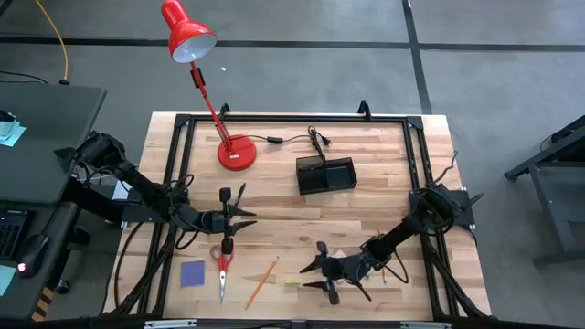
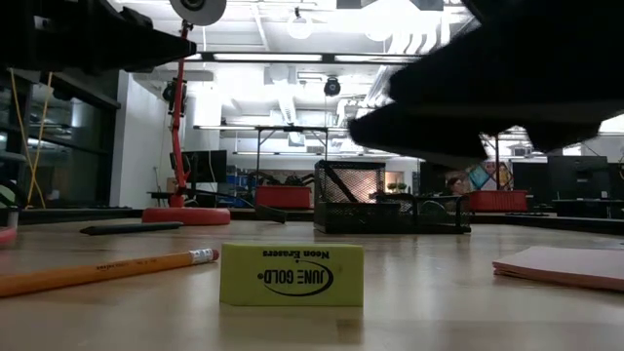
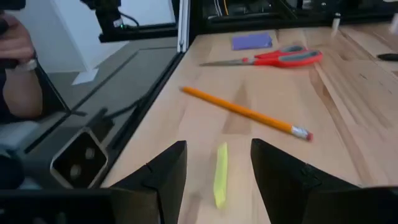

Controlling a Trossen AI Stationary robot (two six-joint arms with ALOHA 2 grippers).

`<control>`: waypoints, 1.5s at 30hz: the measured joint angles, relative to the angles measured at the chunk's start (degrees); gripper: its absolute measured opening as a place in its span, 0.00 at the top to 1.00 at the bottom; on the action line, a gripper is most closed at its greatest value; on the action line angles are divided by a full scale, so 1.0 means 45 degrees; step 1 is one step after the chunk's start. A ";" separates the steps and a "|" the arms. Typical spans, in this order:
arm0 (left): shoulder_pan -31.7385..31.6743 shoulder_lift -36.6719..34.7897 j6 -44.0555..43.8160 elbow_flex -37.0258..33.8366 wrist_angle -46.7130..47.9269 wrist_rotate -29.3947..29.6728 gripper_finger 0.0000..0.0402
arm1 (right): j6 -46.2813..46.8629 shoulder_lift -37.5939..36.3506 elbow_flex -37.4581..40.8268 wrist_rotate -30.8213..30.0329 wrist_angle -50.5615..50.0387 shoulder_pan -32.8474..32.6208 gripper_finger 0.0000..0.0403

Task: Pick and place office supplies into organizer
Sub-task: Put the yellow eraser into the desk organizer

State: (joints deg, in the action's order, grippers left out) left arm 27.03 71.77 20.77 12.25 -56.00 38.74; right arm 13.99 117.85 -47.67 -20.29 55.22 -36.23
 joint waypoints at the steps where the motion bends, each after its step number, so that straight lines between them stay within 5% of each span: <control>1: 0.0000 0.0000 -0.0004 0.0000 -0.0093 0.0060 0.80 | -0.0014 0.0135 -0.0160 0.0000 -0.0002 0.0017 0.57; 36: 0.0000 0.0000 0.0098 0.0000 0.0125 0.0065 0.80 | 0.1905 0.2233 -0.2164 0.0904 -0.1734 0.0738 0.54; 45: 0.0000 0.0000 0.0111 0.0000 0.0131 0.0065 0.80 | 0.2128 0.2180 -0.2193 0.1200 -0.2776 0.0729 0.72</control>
State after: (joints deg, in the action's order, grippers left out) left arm 27.03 71.77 21.27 12.25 -55.41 39.03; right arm 23.57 127.66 -57.54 -14.89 42.73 -32.95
